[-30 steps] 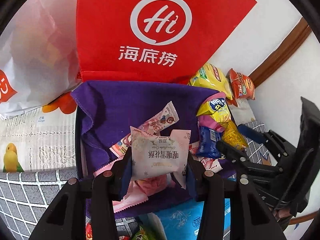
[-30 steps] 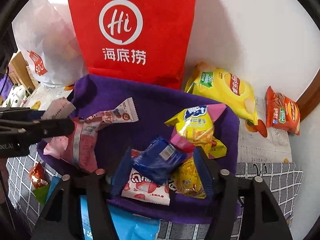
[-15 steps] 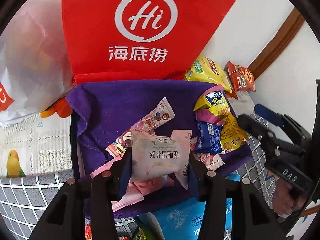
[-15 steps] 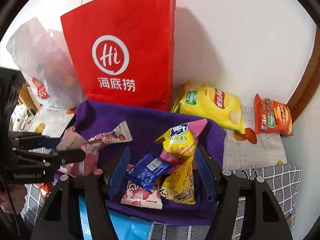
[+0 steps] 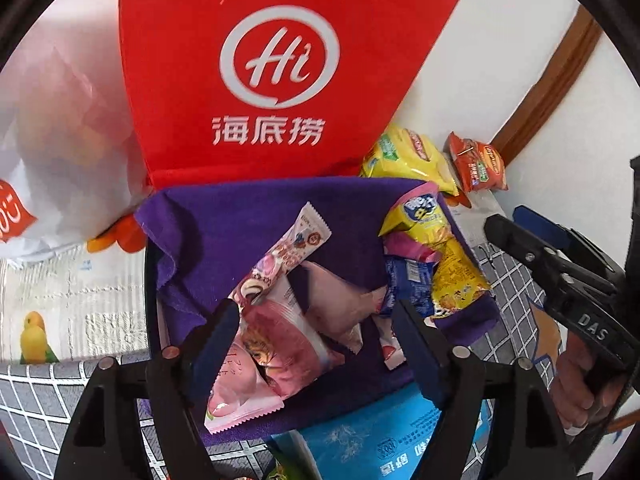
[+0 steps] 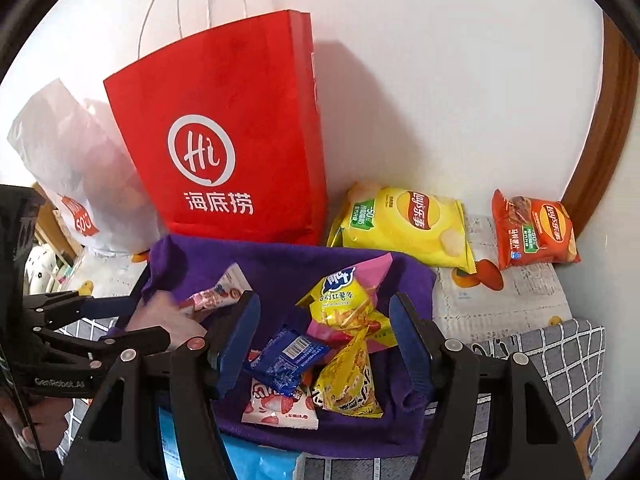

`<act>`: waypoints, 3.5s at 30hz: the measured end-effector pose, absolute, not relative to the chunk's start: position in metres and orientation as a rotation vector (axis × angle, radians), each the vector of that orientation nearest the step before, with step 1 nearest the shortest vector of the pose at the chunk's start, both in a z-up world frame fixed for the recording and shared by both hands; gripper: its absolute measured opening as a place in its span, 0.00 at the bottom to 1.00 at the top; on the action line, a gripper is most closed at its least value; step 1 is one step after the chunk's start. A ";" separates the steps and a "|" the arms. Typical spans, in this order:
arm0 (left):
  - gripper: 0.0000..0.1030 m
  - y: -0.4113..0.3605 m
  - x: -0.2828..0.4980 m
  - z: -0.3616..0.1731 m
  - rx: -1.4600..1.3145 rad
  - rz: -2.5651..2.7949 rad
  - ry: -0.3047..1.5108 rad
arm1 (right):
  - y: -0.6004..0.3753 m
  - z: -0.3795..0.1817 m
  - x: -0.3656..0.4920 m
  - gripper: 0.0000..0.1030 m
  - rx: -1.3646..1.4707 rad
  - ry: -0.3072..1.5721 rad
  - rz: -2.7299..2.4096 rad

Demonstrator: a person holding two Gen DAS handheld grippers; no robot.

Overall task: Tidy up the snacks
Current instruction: 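Open both tools to drop the packets onto the towel, then withdraw both open tools back toward the remaining snacks, then grasp the green chip bag with the right tool while the left tool grasps the red candy packet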

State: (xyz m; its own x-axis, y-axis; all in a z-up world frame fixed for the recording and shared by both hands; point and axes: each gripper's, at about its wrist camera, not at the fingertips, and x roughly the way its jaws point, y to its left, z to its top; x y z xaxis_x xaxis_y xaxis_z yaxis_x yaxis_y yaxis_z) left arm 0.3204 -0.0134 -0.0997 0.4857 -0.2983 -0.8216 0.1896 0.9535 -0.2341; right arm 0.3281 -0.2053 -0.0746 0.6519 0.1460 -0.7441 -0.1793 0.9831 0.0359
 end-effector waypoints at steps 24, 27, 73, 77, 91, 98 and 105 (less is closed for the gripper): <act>0.76 0.023 0.284 -0.033 -0.182 -0.282 0.880 | -0.207 -0.057 0.279 0.65 0.002 0.806 0.120; 0.76 0.018 0.276 -0.025 -0.179 -0.299 0.866 | -0.208 -0.053 0.261 0.65 -0.010 0.813 0.111; 0.76 0.150 0.163 -0.111 -0.233 -0.039 1.006 | -0.051 -0.121 0.182 0.31 -0.122 0.942 0.377; 0.76 0.148 0.164 -0.115 -0.232 -0.041 1.018 | -0.047 -0.130 0.191 0.14 -0.120 0.949 0.380; 0.76 0.127 0.160 -0.128 -0.180 -0.027 1.070 | -0.081 -0.083 0.150 0.05 -0.043 0.883 0.459; 0.76 0.104 0.151 -0.125 -0.149 -0.043 1.068 | -0.129 -0.066 0.111 0.05 -0.089 0.853 0.415; 0.76 0.082 0.143 -0.126 -0.123 -0.061 1.078 | -0.173 -0.108 0.115 0.06 -0.140 0.962 0.335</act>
State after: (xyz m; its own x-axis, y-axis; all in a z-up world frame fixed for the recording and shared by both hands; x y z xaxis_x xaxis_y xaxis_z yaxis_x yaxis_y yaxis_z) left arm 0.1434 0.0824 -0.1255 0.4719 -0.1096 -0.8748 -0.0104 0.9915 -0.1298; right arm 0.1147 -0.1731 -0.1079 0.5255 0.2173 -0.8226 -0.3408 0.9396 0.0305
